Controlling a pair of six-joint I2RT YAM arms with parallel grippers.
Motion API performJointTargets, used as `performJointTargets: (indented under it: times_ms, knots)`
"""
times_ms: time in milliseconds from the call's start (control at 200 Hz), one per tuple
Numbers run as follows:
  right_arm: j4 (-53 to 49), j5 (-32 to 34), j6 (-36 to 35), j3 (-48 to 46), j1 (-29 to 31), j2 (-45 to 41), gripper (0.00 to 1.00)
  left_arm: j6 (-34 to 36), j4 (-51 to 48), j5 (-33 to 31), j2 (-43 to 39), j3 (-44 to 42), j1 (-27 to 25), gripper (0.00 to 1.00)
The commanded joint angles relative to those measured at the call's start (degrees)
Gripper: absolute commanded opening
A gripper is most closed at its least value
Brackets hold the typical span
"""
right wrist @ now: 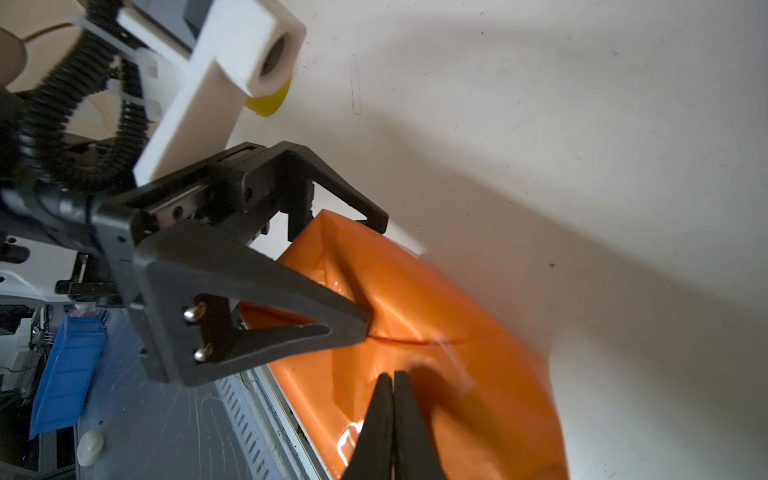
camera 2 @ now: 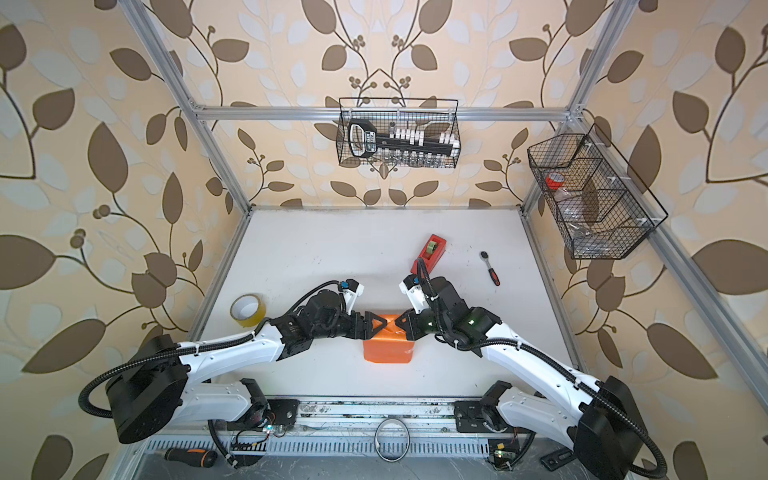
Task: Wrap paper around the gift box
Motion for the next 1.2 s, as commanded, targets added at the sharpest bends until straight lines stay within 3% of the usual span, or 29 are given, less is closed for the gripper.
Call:
performJointTargets:
  times_ms: [0, 400, 685, 875, 1000, 1090, 1195]
  knots:
    - [0.2, -0.3, 0.1, 0.6, -1.7, 1.0, 0.06, 3.0, -12.3, -2.7, 2.1, -1.6, -0.5, 0.90]
    - [0.6, 0.8, 0.2, 2.8, -7.7, 4.1, 0.05, 3.0, -12.0, -2.5, 2.6, -1.2, -0.5, 0.90]
    - [-2.4, 6.7, -1.6, 3.8, -8.4, -6.0, 0.14, 2.9, -13.1, -3.3, 0.6, 3.4, -0.5, 0.93]
    - [-4.8, 12.8, -2.3, 0.3, -2.1, -11.7, 0.33, 4.3, -15.8, -5.7, -2.1, 10.7, -0.5, 0.98]
    - [-7.9, 17.6, -2.4, -2.2, 3.1, -16.4, 0.54, 6.4, -17.2, -7.4, -5.5, 14.2, -0.4, 0.99]
    - [-9.7, 17.4, -1.8, -4.0, 4.2, -18.7, 0.73, 7.8, -18.2, -7.8, -8.4, 14.3, -0.4, 0.99]
    - [-8.1, 16.6, -0.2, -7.7, 7.7, -21.8, 0.81, 10.1, -20.6, -6.4, -13.4, 11.6, -0.4, 0.98]
